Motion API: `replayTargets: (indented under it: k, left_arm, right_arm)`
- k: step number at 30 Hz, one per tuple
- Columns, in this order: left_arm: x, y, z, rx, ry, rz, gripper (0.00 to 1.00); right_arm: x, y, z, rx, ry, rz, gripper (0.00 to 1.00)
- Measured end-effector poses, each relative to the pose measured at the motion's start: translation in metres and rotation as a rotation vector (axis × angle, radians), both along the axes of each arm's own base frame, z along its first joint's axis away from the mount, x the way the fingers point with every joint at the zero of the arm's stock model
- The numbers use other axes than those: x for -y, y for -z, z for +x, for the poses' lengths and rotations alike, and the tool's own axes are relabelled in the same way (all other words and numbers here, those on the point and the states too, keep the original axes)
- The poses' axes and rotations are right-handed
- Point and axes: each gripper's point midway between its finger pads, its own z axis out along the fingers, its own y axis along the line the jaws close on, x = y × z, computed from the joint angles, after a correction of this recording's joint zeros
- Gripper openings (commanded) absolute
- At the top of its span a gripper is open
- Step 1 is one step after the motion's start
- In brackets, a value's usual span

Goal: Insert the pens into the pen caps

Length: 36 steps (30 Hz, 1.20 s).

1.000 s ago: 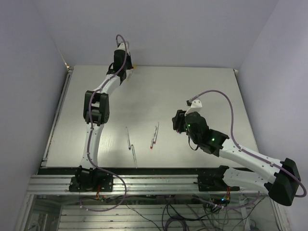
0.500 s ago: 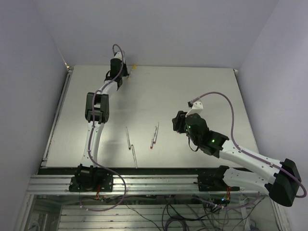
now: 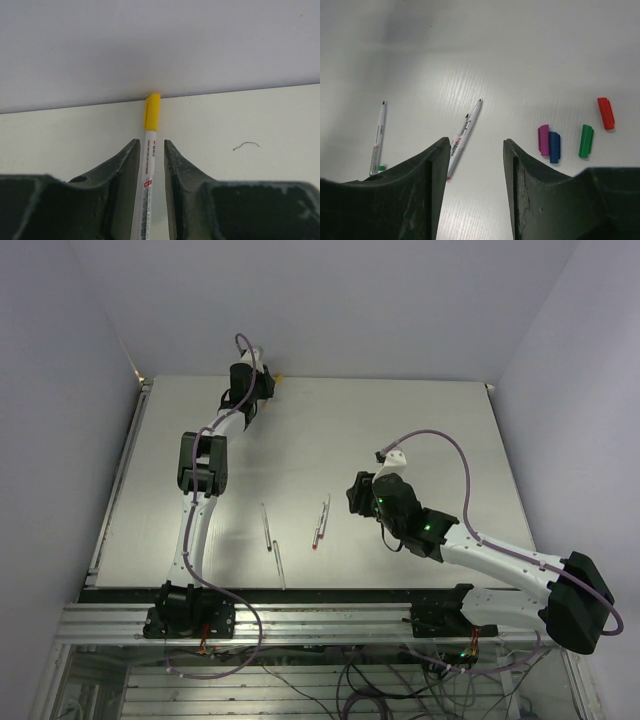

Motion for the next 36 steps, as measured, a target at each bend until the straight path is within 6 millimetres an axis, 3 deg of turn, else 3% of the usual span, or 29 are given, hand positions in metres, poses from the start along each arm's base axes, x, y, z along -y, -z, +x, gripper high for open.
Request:
replayTargets:
  k: [12, 17, 25, 33, 36]
  left_arm:
    - [0.005, 0.004, -0.004, -0.011, 0.042, 0.013, 0.43]
    - [0.004, 0.013, -0.007, -0.032, 0.048, 0.040, 0.49]
    - [0.002, 0.030, -0.015, -0.107, 0.052, 0.067, 0.48]
    - [-0.003, 0.031, -0.018, -0.157, 0.040, 0.094, 0.36]
    - [-0.008, 0.032, -0.019, -0.181, 0.022, 0.120, 0.23]
  right_arm:
    - [-0.012, -0.011, 0.002, 0.026, -0.033, 0.055, 0.47]
    - [-0.016, -0.015, 0.002, 0.034, -0.048, 0.075, 0.46]
    - [-0.022, -0.019, 0.002, 0.042, -0.069, 0.099, 0.46]
    - [-0.023, -0.019, 0.001, 0.047, -0.076, 0.109, 0.46]
    - [-0.021, -0.016, 0.000, 0.044, -0.075, 0.107, 0.46]
